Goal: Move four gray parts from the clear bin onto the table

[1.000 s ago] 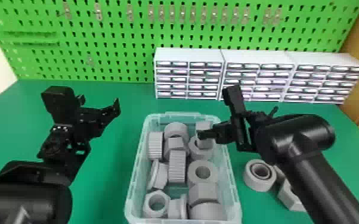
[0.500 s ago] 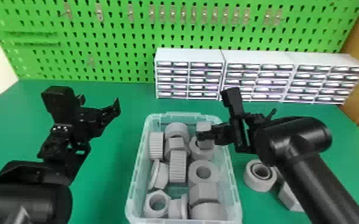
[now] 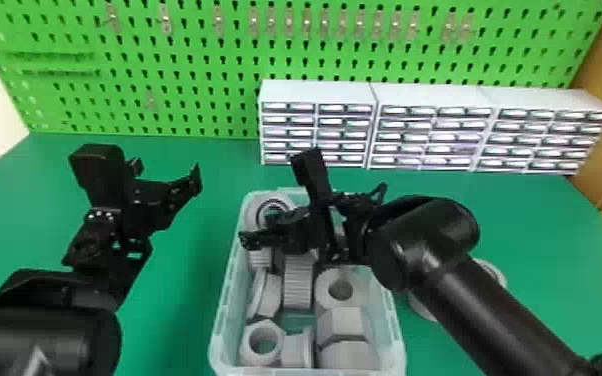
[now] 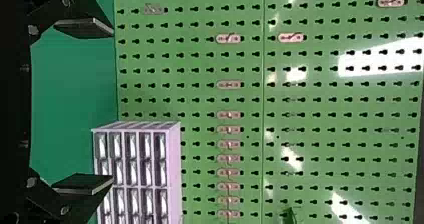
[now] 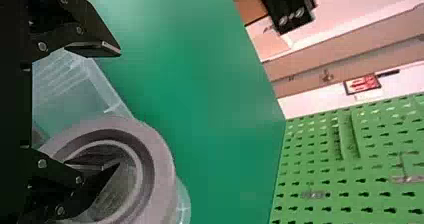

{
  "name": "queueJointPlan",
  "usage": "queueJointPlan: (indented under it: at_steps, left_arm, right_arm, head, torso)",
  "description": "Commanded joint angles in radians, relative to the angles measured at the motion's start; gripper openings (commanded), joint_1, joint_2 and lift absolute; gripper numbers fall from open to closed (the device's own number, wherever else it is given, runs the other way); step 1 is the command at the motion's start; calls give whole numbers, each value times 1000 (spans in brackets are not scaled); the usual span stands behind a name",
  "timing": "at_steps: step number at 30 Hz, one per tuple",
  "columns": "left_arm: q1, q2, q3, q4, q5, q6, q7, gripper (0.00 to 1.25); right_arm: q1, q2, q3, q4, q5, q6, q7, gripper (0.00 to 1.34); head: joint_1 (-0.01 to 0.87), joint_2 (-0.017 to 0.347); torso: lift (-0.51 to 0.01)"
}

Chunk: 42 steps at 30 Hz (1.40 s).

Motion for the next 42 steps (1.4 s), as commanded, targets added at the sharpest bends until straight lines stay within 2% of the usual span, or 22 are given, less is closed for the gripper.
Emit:
queueJointPlan:
  at_steps: [1, 13, 16, 20, 26, 42]
  left_arm:
    - [6, 0, -1, 0, 1, 0, 0, 1009]
    - [3, 0, 2, 0, 1, 0, -2, 1009]
    - [3, 0, 4, 0, 1, 0, -3, 1009]
    - [2, 0, 4, 0, 2, 0, -3, 1009]
    - [3, 0, 5, 0, 2, 0, -5, 1009]
    - [0, 0, 4, 0, 2, 0, -5, 1009]
  right_arm:
    - [0, -10, -12, -60, 42, 10, 0, 838]
    - [1, -12, -23, -72, 59, 47, 0, 838]
    - [-2, -12, -27, -77, 77, 92, -8, 838]
    - [1, -15, -36, -104, 103, 152, -52, 838]
    - [4, -18, -52, -114, 106, 224, -92, 838]
    - [-16, -27, -39, -114, 115, 389, -107, 836]
  head:
    - [678, 34]
    - [678, 34]
    - [678, 34]
    - [678, 34]
    - [678, 34]
    - [678, 34]
  torso:
    - [-50]
    - [-50]
    - [-50]
    - [-50]
    - [-50]
    - [-50]
